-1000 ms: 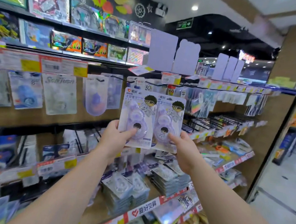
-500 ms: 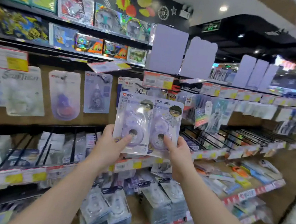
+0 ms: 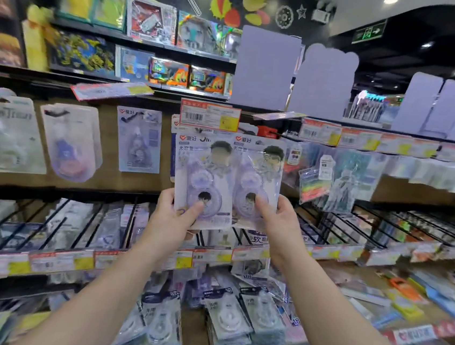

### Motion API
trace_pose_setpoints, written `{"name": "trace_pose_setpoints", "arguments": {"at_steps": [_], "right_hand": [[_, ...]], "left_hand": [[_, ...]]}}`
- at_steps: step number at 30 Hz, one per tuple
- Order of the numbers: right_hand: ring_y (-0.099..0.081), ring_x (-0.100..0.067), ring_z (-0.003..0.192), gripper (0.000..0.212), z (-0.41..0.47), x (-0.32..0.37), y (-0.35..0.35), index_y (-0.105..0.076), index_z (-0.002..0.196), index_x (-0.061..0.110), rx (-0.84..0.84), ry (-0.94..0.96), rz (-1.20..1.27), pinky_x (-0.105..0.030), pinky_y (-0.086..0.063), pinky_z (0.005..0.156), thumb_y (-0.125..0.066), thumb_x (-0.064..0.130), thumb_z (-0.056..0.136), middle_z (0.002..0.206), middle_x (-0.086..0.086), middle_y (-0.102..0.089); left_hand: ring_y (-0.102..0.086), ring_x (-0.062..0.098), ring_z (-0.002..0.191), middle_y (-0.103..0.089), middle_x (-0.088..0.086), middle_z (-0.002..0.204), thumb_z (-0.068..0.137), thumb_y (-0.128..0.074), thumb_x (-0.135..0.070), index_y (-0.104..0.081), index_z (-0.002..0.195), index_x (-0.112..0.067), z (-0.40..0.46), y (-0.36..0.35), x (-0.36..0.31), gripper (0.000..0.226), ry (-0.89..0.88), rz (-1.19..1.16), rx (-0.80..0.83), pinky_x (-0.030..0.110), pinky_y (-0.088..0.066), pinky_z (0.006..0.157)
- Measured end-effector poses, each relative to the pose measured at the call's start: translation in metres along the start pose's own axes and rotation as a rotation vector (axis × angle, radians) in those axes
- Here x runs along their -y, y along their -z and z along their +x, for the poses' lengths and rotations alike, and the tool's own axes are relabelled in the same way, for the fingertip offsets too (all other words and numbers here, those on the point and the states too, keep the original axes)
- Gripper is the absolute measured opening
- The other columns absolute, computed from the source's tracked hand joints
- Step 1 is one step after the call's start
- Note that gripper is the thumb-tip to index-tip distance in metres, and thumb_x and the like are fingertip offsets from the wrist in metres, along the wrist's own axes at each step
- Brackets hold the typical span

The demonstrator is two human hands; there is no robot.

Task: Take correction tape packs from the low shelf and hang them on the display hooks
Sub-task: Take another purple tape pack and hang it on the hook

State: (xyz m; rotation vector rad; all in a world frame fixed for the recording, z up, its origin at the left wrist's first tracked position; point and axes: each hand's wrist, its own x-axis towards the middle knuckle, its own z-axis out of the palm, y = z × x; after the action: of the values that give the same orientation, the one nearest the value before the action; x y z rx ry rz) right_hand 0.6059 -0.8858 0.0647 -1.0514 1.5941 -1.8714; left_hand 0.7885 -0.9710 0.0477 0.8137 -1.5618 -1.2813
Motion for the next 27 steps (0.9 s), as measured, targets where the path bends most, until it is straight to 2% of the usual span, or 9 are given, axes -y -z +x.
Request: {"name": "trace_pose_setpoints", "arguments": {"at_steps": [5, 9, 11, 16, 21, 25, 27], "right_hand": [[-0.064, -0.010, 0.096, 0.028, 0.010, -0.002, 0.003, -0.057, 0.120, 0.019, -0.003, 0.028, 0.012, -0.022, -0.046, 0.068, -0.059, 0.035, 0.097, 0.109, 0.003, -0.067], [-0.063, -0.008, 0.097, 0.026, 0.018, -0.001, 0.002, -0.057, 0.120, 0.021, 0.001, 0.030, 0.031, -0.021, -0.045, 0.069, -0.059, 0.034, 0.097, 0.110, 0.004, -0.068], [-0.063, -0.008, 0.096, 0.026, 0.021, -0.003, 0.002, -0.057, 0.120, 0.021, 0.001, 0.031, 0.032, -0.021, -0.045, 0.069, -0.059, 0.033, 0.097, 0.109, 0.005, -0.068], [-0.067, -0.008, 0.093, 0.017, 0.029, -0.007, 0.002, -0.058, 0.113, 0.025, 0.022, 0.037, 0.084, -0.022, -0.049, 0.073, -0.061, 0.029, 0.097, 0.108, 0.005, -0.070], [-0.066, -0.004, 0.093, 0.027, 0.036, -0.010, 0.003, -0.056, 0.121, 0.021, 0.041, 0.032, 0.089, -0.020, -0.048, 0.071, -0.061, 0.030, 0.097, 0.109, 0.007, -0.069], [-0.065, -0.010, 0.101, 0.037, 0.045, -0.020, 0.005, -0.057, 0.122, 0.020, 0.055, -0.010, 0.030, -0.025, -0.049, 0.079, -0.063, 0.042, 0.093, 0.113, 0.004, -0.069], [-0.065, -0.011, 0.094, 0.045, 0.050, -0.025, 0.006, -0.061, 0.119, 0.021, 0.063, -0.062, -0.015, -0.028, -0.048, 0.078, -0.062, 0.054, 0.089, 0.112, 0.004, -0.070]], "left_hand": [[-0.067, 0.017, 0.104, -0.066, -0.003, 0.118, 0.095, -0.064, -0.034, -0.042, 0.123, -0.032, 0.002, -0.003, 0.003, 0.036, -0.015, -0.016, -0.007, 0.036, -0.058, 0.079], [-0.067, 0.018, 0.104, -0.065, -0.001, 0.120, 0.095, -0.064, -0.031, -0.043, 0.115, -0.037, 0.005, -0.002, 0.005, 0.029, -0.020, -0.047, -0.010, 0.035, -0.058, 0.076], [-0.068, 0.019, 0.103, -0.065, 0.000, 0.121, 0.095, -0.064, -0.031, -0.043, 0.117, -0.037, 0.006, -0.001, 0.007, 0.031, -0.019, -0.061, -0.020, 0.036, -0.058, 0.074], [-0.067, 0.019, 0.104, -0.065, 0.001, 0.119, 0.096, -0.063, -0.023, -0.042, 0.124, -0.029, 0.008, 0.000, 0.011, 0.035, -0.014, -0.096, -0.030, 0.021, -0.055, 0.061], [-0.068, 0.016, 0.103, -0.066, -0.002, 0.118, 0.096, -0.063, -0.025, -0.043, 0.123, -0.030, 0.011, 0.000, 0.014, 0.034, -0.012, -0.082, -0.029, 0.021, -0.055, 0.063], [-0.068, 0.015, 0.101, -0.065, -0.002, 0.117, 0.095, -0.063, -0.027, -0.044, 0.114, -0.036, 0.013, -0.001, 0.015, 0.028, -0.019, -0.074, -0.025, 0.022, -0.055, 0.064], [-0.068, 0.017, 0.101, -0.065, -0.002, 0.117, 0.095, -0.064, -0.028, -0.045, 0.112, -0.038, 0.014, -0.001, 0.017, 0.027, -0.021, -0.072, -0.027, 0.022, -0.054, 0.064]]}}
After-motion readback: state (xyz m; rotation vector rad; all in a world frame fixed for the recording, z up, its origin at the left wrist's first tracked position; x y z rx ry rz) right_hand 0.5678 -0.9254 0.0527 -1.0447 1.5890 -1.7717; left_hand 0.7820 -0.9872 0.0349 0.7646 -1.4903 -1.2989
